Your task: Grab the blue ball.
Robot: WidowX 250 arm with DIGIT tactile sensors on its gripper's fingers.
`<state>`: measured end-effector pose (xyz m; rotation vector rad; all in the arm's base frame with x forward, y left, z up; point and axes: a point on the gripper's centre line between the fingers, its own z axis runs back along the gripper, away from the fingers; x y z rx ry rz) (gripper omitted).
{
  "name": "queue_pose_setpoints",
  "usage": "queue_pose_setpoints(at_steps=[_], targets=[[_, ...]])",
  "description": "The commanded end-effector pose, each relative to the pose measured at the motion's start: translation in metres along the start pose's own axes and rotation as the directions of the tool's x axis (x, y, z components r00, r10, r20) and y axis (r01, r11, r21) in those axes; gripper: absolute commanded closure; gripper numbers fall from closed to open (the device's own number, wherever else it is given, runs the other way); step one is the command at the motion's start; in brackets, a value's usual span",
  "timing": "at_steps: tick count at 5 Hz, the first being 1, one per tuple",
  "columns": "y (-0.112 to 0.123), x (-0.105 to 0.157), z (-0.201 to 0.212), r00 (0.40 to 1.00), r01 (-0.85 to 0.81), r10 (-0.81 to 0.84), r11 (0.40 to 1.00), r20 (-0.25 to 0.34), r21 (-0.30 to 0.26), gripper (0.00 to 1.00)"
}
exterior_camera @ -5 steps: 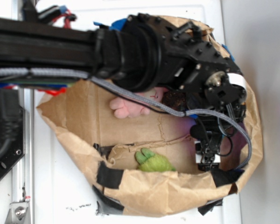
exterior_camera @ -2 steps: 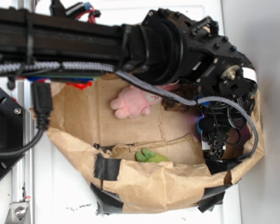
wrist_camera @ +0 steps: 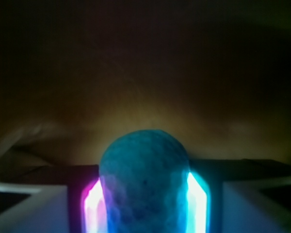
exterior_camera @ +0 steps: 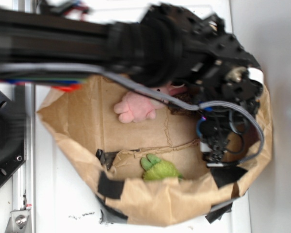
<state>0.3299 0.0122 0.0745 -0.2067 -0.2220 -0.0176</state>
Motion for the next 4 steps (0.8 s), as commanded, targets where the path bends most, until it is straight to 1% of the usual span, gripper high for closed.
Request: queue_pose_setpoints(at_steps=[1, 2, 3, 4], targets=[[-0.01, -0.021, 0.082, 0.986, -0.042, 0.068, 0.984, -0.149, 0.173, 1.0], [-0.02, -0.03, 0.1, 0.974, -0.061, 0.099, 0.981, -0.202, 0.186, 1.0], [-0.03, -0.042, 0.105, 0.977, -0.036, 0.071, 0.984, -0.199, 0.175, 1.0], [-0.034, -0.046, 0.103, 0.987, -0.059, 0.086, 0.98, -0.138, 0.19, 1.0]])
